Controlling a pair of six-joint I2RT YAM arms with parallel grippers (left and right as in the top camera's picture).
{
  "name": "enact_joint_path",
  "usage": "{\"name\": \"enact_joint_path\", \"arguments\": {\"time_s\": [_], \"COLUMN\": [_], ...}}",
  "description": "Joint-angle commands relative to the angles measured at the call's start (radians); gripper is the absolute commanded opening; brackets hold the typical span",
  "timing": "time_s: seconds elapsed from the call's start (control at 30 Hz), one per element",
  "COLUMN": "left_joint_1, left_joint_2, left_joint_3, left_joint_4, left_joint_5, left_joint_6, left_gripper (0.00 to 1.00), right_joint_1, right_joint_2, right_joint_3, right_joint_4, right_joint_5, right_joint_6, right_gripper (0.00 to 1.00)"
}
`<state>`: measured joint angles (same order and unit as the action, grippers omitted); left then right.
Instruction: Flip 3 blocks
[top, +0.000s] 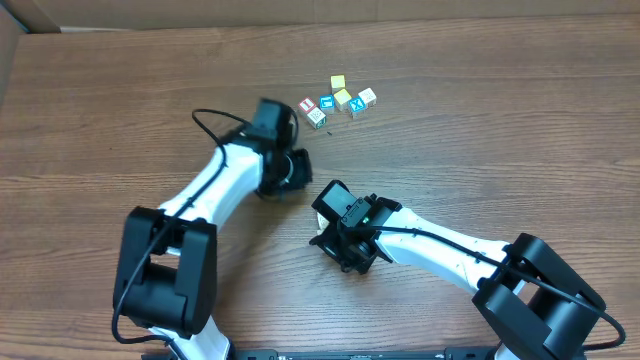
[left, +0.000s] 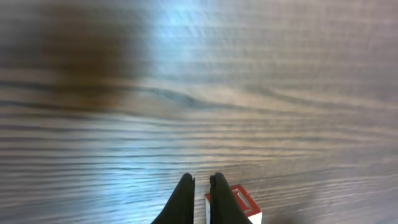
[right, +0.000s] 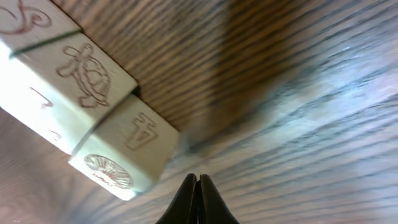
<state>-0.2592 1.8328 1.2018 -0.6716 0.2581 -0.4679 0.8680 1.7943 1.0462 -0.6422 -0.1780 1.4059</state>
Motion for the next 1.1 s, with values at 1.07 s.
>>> {"name": "enact_joint_path", "arguments": {"time_s": [1.07], "left_joint_1": [-0.038], "left_joint_2": [-0.006], "left_joint_3": [-0.210], "left_joint_4": [-0.142], "left_joint_5": [0.215], "left_joint_6": [0.060], "left_gripper": [0.04], "right_joint_1": [-0.254], "right_joint_2": [0.015], "right_joint_3": [0.073], "right_joint_4": [0.061], "right_joint_5": [0.031], "right_joint_6": [-0.612], "right_gripper": [0.04]}}
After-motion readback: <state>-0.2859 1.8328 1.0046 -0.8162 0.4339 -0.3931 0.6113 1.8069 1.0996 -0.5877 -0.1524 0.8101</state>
